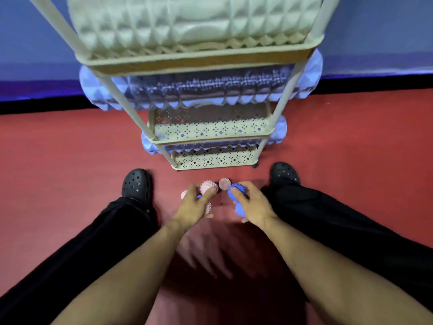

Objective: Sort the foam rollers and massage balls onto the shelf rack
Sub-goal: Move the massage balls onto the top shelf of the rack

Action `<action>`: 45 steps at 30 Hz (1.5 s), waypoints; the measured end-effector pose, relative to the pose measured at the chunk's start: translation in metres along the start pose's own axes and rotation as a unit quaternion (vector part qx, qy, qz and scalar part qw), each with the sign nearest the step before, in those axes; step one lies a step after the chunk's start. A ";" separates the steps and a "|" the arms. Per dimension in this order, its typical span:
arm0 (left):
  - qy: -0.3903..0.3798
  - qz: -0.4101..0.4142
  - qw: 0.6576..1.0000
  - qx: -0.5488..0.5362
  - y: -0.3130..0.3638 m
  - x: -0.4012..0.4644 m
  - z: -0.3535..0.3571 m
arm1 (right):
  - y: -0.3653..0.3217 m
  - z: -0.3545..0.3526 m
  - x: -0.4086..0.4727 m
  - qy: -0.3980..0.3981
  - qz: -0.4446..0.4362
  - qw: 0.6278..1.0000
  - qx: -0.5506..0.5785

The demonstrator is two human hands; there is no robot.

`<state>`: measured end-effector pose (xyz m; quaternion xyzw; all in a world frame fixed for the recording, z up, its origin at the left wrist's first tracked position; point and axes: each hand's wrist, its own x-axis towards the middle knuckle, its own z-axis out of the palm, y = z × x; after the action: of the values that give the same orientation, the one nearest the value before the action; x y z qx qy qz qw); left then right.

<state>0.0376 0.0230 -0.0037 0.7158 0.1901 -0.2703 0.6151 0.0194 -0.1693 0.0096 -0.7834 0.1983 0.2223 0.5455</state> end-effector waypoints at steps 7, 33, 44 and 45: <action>0.007 0.102 0.995 0.001 0.117 -0.106 -0.014 | -0.135 -0.050 -0.089 0.059 -0.135 0.989 0.018; 0.183 0.510 0.840 0.018 0.476 -0.398 -0.066 | -0.493 -0.196 -0.367 0.182 -0.485 0.852 -0.073; 0.229 0.550 0.786 0.167 0.617 -0.403 -0.116 | -0.625 -0.241 -0.340 0.252 -0.519 0.769 -0.275; 0.241 0.549 0.780 0.178 0.626 -0.397 -0.120 | -0.633 -0.245 -0.333 0.262 -0.512 0.760 -0.303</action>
<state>0.1242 0.0576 0.7420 0.8378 -0.1442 0.2653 0.4549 0.1276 -0.1709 0.7576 -0.9203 -0.1743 -0.2555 0.2395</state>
